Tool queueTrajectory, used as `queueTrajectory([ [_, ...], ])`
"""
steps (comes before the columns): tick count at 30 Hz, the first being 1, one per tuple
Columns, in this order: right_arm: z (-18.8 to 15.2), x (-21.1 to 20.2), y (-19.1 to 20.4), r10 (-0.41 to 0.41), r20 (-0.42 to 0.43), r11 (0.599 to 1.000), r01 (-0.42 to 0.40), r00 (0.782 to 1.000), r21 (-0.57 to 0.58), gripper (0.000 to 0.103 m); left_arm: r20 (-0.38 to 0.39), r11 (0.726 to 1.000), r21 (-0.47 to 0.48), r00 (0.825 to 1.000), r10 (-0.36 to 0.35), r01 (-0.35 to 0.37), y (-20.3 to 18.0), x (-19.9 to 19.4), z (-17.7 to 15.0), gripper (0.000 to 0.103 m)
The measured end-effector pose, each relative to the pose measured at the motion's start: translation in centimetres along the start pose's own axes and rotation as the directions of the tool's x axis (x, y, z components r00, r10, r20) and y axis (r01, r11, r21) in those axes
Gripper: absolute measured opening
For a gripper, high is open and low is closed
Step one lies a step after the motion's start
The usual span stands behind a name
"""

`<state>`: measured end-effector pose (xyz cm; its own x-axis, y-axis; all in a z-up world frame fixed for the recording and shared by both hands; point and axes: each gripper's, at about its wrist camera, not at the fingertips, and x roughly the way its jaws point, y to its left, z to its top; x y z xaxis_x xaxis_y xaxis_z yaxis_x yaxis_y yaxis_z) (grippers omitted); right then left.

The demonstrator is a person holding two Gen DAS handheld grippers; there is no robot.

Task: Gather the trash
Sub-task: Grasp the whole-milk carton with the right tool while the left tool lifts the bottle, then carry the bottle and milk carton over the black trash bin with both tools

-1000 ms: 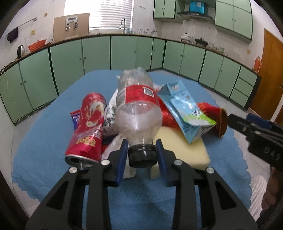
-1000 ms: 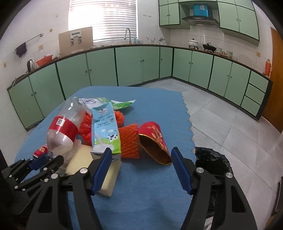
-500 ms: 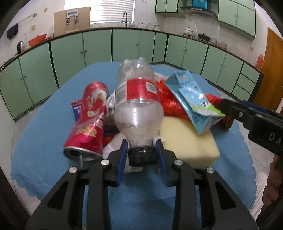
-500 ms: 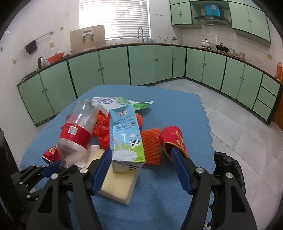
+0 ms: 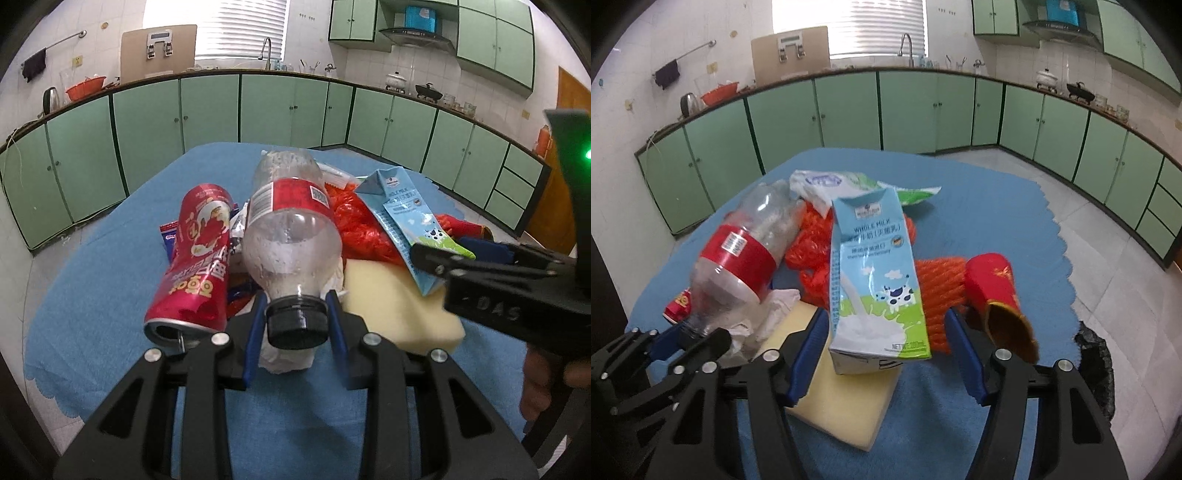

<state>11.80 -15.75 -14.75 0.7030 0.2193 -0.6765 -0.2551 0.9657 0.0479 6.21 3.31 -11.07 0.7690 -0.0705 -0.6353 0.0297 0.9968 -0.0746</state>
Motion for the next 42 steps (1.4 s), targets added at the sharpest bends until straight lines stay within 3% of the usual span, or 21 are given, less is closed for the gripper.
queueTrajectory([
  [3, -0.2, 0.8, 0.1, 0.007, -0.027, 1.0, -0.007, 1.0, 0.002, 0.062, -0.003, 1.0, 0.003, 1.0, -0.005, 0.005, 0.1, 0.2, 0.0, 0.031],
  [4, -0.2, 0.8, 0.1, 0.02, -0.035, 1.0, -0.02, 0.999, 0.004, 0.049, -0.005, 1.0, 0.003, 1.0, -0.006, 0.006, 0.1, 0.2, 0.0, 0.031],
  [6, -0.3, 0.9, 0.1, 0.059, -0.048, 0.998, -0.059, 0.997, 0.012, 0.046, -0.002, 1.0, 0.005, 1.0, -0.006, 0.006, 0.1, 0.2, 0.0, 0.031],
  [15, 0.2, -2.9, -0.7, 0.127, 0.048, 0.992, -0.128, 0.991, 0.022, 0.046, 0.079, 1.0, 0.001, 0.997, -0.022, 0.022, 0.2, -2.0, 1.6, 0.03],
  [21, 1.0, -6.0, -2.1, 0.126, 0.112, 0.991, -0.131, 0.986, 0.035, 0.046, 0.17, 0.998, 0.026, 0.984, -0.059, 0.055, -1.2, -4.7, 2.9, 0.03],
  [30, 1.0, -7.0, -3.0, 0.119, 0.127, 0.99, -0.127, 0.985, 0.056, 0.046, 0.249, 0.996, 0.069, 0.965, -0.08, 0.064, -3.4, -7.1, 3.3, 0.03],
  [36, 0.8, -9.2, -6.1, 0.043, 0.167, 0.992, -0.061, 0.985, 0.11, 0.046, 0.245, 0.984, 0.116, 0.957, -0.158, 0.133, -5.8, -7.1, 3.6, 0.03],
  [40, 0.0, -11.3, -9.5, -0.053, 0.184, 0.986, 0.023, 0.981, 0.165, 0.046, 0.266, 0.963, 0.169, 0.931, -0.251, 0.211, -8.9, -7.2, 4.5, 0.03],
  [42, -0.6, -12.7, -12.1, -0.118, 0.192, 0.975, 0.077, 0.974, 0.21, 0.046, 0.278, 0.942, 0.206, 0.907, -0.316, 0.265, -11.3, -7.2, 5.0, 0.03],
])
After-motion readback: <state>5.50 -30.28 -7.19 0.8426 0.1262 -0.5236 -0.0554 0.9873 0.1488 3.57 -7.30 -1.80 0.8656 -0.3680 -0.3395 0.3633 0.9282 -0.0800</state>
